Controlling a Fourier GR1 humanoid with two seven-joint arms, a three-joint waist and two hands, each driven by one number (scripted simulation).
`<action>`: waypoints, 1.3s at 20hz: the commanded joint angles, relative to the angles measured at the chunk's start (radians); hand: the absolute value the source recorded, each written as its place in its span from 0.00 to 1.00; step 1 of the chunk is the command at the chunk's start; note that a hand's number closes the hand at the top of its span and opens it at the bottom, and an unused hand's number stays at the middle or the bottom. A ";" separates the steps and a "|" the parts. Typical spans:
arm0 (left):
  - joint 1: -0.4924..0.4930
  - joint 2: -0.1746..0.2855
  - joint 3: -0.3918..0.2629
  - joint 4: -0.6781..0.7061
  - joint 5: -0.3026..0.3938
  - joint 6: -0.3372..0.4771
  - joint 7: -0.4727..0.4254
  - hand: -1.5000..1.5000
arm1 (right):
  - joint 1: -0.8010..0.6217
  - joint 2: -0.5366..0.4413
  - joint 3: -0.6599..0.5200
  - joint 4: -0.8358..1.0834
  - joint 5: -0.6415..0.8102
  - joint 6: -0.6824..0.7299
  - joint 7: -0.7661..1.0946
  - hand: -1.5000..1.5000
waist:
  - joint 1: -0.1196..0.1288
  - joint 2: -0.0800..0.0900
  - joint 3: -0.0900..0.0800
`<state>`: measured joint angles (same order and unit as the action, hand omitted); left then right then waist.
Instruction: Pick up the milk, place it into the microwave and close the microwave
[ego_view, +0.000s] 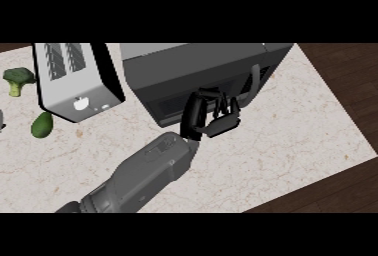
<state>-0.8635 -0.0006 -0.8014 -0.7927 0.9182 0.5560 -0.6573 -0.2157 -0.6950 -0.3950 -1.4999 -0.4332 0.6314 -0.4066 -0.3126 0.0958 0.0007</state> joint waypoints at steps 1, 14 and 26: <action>-0.092 0.001 0.063 0.081 0.022 -0.007 -0.001 1.00 | -0.015 -0.045 -0.022 0.012 0.018 0.010 -0.005 0.00 | -0.006 0.010 -0.002; -0.103 0.001 0.023 0.079 0.071 -0.013 -0.038 1.00 | -0.059 -0.059 -0.029 0.103 -0.023 0.038 -0.004 0.00 | 0.008 0.028 0.003; -0.118 0.001 0.000 0.096 0.115 -0.011 -0.070 1.00 | -0.099 -0.083 -0.045 0.186 -0.083 0.070 0.012 0.00 | 0.017 0.025 0.004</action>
<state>-0.9006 -0.0008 -0.8601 -0.7756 1.0135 0.5476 -0.7383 -0.3001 -0.7721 -0.4378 -1.3385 -0.5023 0.6724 -0.3804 -0.2951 0.1121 0.0074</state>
